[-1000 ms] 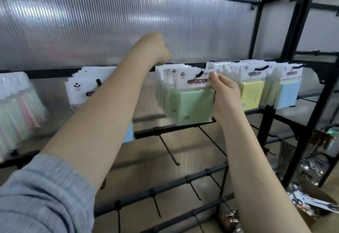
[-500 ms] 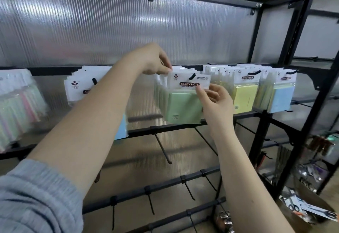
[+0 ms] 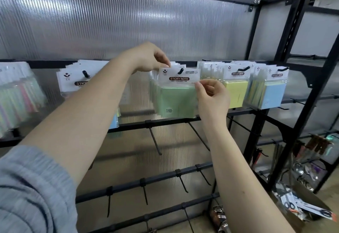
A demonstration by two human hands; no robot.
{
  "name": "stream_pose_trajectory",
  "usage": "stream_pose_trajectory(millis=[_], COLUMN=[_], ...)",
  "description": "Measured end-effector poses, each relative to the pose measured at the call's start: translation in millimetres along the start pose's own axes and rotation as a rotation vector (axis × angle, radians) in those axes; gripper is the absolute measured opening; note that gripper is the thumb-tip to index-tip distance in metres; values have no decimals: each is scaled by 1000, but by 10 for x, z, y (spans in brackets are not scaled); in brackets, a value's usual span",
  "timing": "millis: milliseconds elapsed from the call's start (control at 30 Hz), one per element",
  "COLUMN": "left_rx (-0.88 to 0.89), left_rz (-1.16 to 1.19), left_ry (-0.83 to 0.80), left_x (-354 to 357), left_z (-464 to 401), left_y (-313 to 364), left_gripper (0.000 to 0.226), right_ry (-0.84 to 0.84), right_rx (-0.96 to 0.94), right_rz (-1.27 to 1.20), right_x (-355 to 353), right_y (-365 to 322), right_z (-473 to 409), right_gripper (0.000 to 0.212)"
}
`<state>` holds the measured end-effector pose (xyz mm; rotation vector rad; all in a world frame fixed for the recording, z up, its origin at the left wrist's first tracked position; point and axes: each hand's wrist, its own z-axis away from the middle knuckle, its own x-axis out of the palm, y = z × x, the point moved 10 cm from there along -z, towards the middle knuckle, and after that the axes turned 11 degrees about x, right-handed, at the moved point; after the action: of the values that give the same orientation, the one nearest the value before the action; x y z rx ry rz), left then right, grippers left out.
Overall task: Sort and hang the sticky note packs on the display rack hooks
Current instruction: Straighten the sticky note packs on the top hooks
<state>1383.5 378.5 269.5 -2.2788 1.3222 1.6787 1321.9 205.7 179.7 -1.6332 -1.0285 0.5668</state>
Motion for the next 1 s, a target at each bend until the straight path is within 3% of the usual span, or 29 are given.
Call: stream_pose_trajectory(millis=[433,867,1000], left_rx=[-95,-294,-295], left_rz=[-198,-320,-354], left_ry=[189,279,255], left_x=[-463,-1207,-1386], left_z=[336,1237,1464], left_y=[-25,-561,-830], left_gripper=[16,18,20], right_ry=[-158,-352,-381], right_rx=[-129,-109,-88], right_rz=[97,121,137], right_x=[137,906,1240], right_y=[-109,-129,-119], right_z=[400,959,1104], right_gripper=[6,9,25])
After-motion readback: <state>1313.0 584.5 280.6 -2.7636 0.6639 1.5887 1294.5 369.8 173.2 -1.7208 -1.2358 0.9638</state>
